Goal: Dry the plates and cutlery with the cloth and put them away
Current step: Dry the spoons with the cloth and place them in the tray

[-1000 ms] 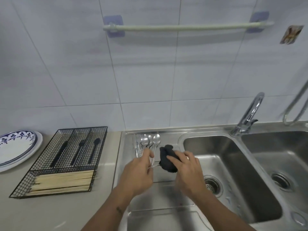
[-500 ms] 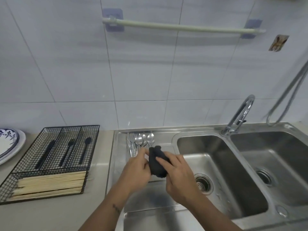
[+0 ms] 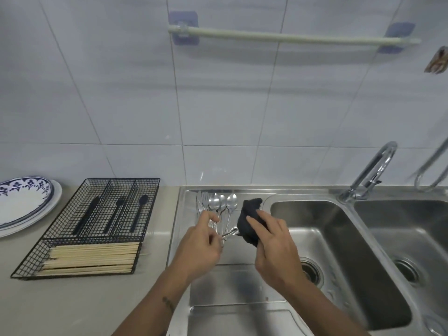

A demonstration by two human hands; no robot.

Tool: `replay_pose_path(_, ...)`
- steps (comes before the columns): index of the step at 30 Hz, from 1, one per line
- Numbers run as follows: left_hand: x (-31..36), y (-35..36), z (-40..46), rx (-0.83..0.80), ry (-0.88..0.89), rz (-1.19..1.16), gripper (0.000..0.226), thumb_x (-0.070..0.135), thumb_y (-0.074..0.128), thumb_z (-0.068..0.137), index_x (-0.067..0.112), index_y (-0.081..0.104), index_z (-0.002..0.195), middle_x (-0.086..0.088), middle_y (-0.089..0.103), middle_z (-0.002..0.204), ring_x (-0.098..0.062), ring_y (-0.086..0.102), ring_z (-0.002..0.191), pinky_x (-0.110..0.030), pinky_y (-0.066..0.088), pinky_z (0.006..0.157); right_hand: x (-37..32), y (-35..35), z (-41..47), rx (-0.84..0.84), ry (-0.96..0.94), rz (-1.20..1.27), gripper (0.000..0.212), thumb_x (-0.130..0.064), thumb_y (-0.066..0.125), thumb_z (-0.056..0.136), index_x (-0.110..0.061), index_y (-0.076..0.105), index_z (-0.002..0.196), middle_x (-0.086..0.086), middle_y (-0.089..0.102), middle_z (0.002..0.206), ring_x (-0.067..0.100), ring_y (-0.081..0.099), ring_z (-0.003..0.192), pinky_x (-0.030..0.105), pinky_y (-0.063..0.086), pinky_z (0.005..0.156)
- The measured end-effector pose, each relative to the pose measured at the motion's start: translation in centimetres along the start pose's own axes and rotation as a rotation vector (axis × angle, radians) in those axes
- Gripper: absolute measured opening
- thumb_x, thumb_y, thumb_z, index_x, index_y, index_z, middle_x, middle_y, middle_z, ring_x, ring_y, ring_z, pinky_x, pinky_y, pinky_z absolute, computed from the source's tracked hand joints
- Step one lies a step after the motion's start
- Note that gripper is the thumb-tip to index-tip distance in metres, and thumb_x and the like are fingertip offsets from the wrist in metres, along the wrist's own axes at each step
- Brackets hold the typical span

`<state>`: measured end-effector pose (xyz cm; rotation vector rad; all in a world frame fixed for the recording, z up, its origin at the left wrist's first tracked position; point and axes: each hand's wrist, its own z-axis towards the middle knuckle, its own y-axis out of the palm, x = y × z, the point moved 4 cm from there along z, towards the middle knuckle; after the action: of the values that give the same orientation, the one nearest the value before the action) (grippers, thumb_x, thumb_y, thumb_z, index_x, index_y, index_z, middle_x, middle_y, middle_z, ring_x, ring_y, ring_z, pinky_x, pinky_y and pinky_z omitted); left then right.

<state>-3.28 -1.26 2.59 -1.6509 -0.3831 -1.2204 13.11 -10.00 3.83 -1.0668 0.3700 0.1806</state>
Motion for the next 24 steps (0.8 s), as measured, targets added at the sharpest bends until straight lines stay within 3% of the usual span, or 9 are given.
replay_pose_path(6,-0.3,0.7,0.1,0.051,0.001,-0.044,0.035,0.011,0.05,0.092,0.042,0.042,0.106,-0.001,0.067,0.067,-0.011,0.056,0.052,-0.027,0.046,0.049,-1.3,0.4,-0.1,-0.059,-0.197,-0.05,0.051,0.001,0.059,0.072,-0.01,0.068,0.121,0.011,0.058,0.133,0.03,0.059,0.101,0.039,0.055,0.085)
replay_pose_path(10,-1.1,1.2,-0.1,0.07,-0.035,-0.031,0.025,0.024,0.057,0.098,0.044,0.044,0.106,0.006,0.056,0.055,-0.004,0.045,0.045,-0.02,0.041,0.048,0.6,0.4,0.2,-0.05,0.034,0.005,0.058,0.003,0.058,0.079,-0.017,0.06,0.133,0.006,0.056,0.132,0.027,0.053,0.103,0.041,0.053,0.085)
replay_pose_path(14,-1.1,1.7,0.0,0.012,-0.093,-0.121,0.006,0.032,0.06,0.098,0.037,0.057,0.101,0.007,0.053,0.053,-0.008,0.043,0.046,-0.027,0.04,0.05,0.2,0.6,0.4,-0.087,-0.033,0.168,0.053,-0.002,0.05,0.081,-0.019,0.058,0.131,0.001,0.052,0.132,0.018,0.056,0.105,0.031,0.053,0.085)
replay_pose_path(19,-0.4,2.8,0.0,-0.14,-0.181,-0.232,0.013,0.015,0.053,0.101,0.021,0.065,0.104,0.003,0.07,0.069,-0.011,0.058,0.059,-0.032,0.051,0.066,0.8,0.7,0.4,-0.006,0.192,0.465,0.049,0.005,0.052,0.073,-0.023,0.072,0.107,-0.01,0.064,0.108,0.004,0.061,0.098,0.014,0.048,0.085)
replay_pose_path(22,-1.0,3.0,0.0,-0.138,-0.279,-0.435,0.025,0.001,0.055,0.098,0.017,0.062,0.116,-0.001,0.074,0.077,-0.011,0.062,0.061,-0.019,0.048,0.059,1.0,0.8,0.3,-0.022,0.211,0.473,0.047,0.0,0.052,0.071,-0.026,0.073,0.104,-0.014,0.067,0.104,0.002,0.062,0.097,0.013,0.048,0.083)
replay_pose_path(24,-1.7,2.9,0.1,-0.086,-0.324,-0.54,0.034,-0.007,0.057,0.094,0.015,0.061,0.12,-0.001,0.074,0.073,-0.011,0.069,0.069,-0.016,0.05,0.065,2.3,0.9,0.1,-0.001,0.296,0.403,0.047,0.003,0.055,0.073,-0.025,0.073,0.105,-0.011,0.069,0.104,0.003,0.062,0.094,0.016,0.049,0.085)
